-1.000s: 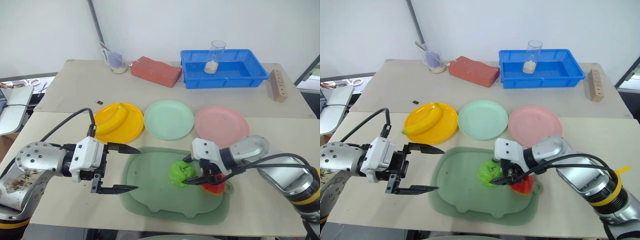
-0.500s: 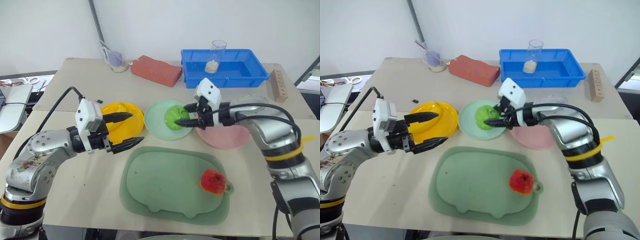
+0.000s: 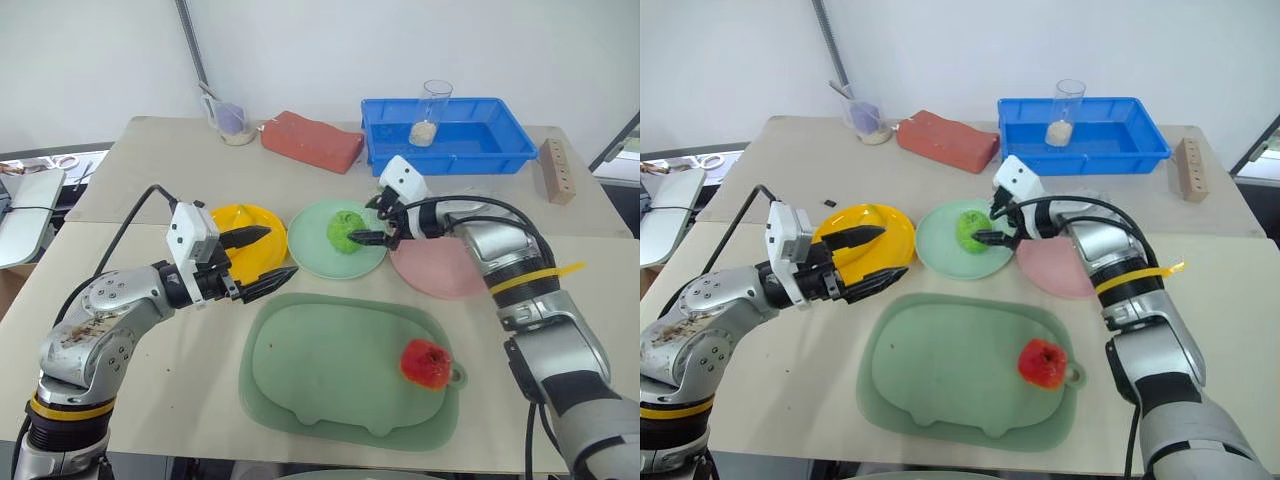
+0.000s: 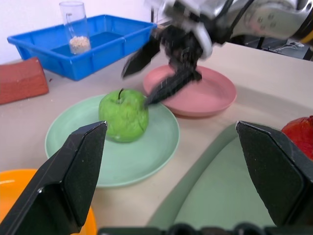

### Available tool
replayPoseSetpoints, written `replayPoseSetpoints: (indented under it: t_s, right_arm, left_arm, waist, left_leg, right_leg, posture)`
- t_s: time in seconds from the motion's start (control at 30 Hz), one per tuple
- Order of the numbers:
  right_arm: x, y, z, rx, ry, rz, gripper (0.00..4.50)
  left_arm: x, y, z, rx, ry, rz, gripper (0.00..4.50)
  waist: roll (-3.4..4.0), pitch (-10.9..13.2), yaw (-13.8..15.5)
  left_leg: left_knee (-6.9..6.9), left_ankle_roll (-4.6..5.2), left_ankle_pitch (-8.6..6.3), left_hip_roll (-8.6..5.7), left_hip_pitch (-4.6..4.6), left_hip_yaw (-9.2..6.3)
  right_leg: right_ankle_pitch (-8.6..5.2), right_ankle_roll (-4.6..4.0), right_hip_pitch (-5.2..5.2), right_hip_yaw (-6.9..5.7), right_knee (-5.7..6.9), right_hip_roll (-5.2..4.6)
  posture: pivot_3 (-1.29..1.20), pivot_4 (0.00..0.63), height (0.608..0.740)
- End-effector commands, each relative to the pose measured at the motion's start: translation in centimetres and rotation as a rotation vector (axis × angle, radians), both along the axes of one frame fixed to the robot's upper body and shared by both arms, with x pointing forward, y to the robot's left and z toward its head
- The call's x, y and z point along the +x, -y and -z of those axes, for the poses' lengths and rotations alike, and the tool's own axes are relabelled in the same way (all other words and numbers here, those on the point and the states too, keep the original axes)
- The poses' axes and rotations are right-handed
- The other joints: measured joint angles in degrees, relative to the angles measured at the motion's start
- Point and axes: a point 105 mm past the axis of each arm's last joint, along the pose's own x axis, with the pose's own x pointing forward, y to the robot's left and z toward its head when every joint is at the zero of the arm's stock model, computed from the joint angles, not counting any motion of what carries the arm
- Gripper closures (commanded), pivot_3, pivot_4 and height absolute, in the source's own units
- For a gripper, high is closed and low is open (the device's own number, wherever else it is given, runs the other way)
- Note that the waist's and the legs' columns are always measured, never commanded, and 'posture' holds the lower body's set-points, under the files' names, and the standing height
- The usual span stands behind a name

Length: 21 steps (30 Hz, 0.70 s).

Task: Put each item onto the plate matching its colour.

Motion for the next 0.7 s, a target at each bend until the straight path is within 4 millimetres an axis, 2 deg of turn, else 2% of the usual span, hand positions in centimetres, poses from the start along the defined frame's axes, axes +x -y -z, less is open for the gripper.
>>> replayPoseSetpoints:
  t_s: [0.03, 0.07, 0.13, 0.2, 0.27, 0.37, 0.5, 0.7]
  right_arm:
    - [-2.4, 0.8, -3.9, 0.054, 0.061, -0.057, 0.05]
    - [-3.6, 1.3, -4.2, 0.048, 0.052, -0.085, 0.05]
    - [-7.2, 2.4, -4.1, 0.015, -0.007, -0.186, 0.05]
    - [-9.2, 2.7, -4.0, -0.002, -0.025, -0.234, 0.05]
    - [-12.7, 3.7, -3.2, -0.017, -0.111, -0.291, 0.05]
    - [-16.2, 4.4, -1.5, -0.085, -0.204, -0.330, 0.05]
    - [-18.2, 5.2, 1.1, -0.154, -0.270, -0.318, 0.05]
    - [-19.2, 5.1, 3.8, -0.158, -0.313, -0.286, 0.05]
  left_arm:
    - [-0.6, 0.6, -1.0, 0.012, 0.062, 0.043, 0.00]
    - [-0.8, 0.8, -1.1, 0.020, 0.065, 0.069, 0.00]
    - [-1.6, 1.6, -0.9, 0.059, 0.050, 0.171, 0.00]
    - [-2.3, 2.0, -0.7, 0.081, 0.029, 0.246, 0.00]
    - [-3.8, 2.7, -0.4, 0.167, 0.023, 0.414, 0.00]
    - [-5.2, 3.0, -0.3, 0.260, 0.060, 0.571, 0.00]
    - [-5.8, 3.1, 0.3, 0.323, 0.125, 0.672, 0.00]
    - [-6.0, 3.9, 0.8, 0.285, 0.109, 0.693, 0.00]
  waist:
    - [0.00, 0.00, 0.28]
    - [0.00, 0.00, 0.58]
    - [0.00, 0.00, 1.07]
    - [0.00, 0.00, 1.13]
    - [0.01, 0.00, 0.75]
    - [0.03, 0.00, 0.69]
    - [0.10, -0.07, 0.05]
    - [0.02, -0.02, 0.28]
  left_leg:
    - [0.00, 0.00, 0.00, 0.00, 0.00, 0.00]
    - [0.00, -0.01, 0.00, 0.00, 0.00, 0.00]
    - [0.00, -0.01, -0.01, 0.00, 0.03, 0.00]
    - [0.01, -0.02, -0.01, 0.00, -0.05, 0.02]
    - [0.00, -0.13, -0.08, -0.02, -0.02, 0.09]
    - [-0.03, -0.12, -0.07, -0.02, 0.00, 0.07]
    - [-0.03, -0.03, -0.03, -0.02, 0.01, 0.08]
    - [0.07, 0.00, -0.02, -0.04, -0.08, 0.07]
  right_leg:
    - [0.00, 0.00, -0.01, -0.01, 0.00, 0.00]
    - [0.00, 0.00, -0.01, -0.02, -0.01, 0.00]
    - [-0.01, 0.00, 0.00, -0.04, -0.08, -0.01]
    - [-0.02, 0.01, 0.02, -0.09, -0.19, -0.04]
    - [-0.02, 0.00, 0.02, 0.05, -0.19, -0.09]
    - [-0.04, -0.01, 0.01, 0.02, -0.21, -0.08]
    - [-0.06, -0.01, 0.01, 0.10, -0.30, -0.08]
    - [-0.17, 0.17, -0.02, 0.12, -0.31, -0.08]
  posture:
    - [0.00, 0.150, 0.740]
    - [0.00, 0.150, 0.740]
    - [0.00, 0.150, 0.740]
    - [0.00, 0.150, 0.740]
    - [0.00, 0.150, 0.740]
    - [0.00, 0.150, 0.740]
    - [0.00, 0.150, 0.740]
    - [0.00, 0.150, 0.740]
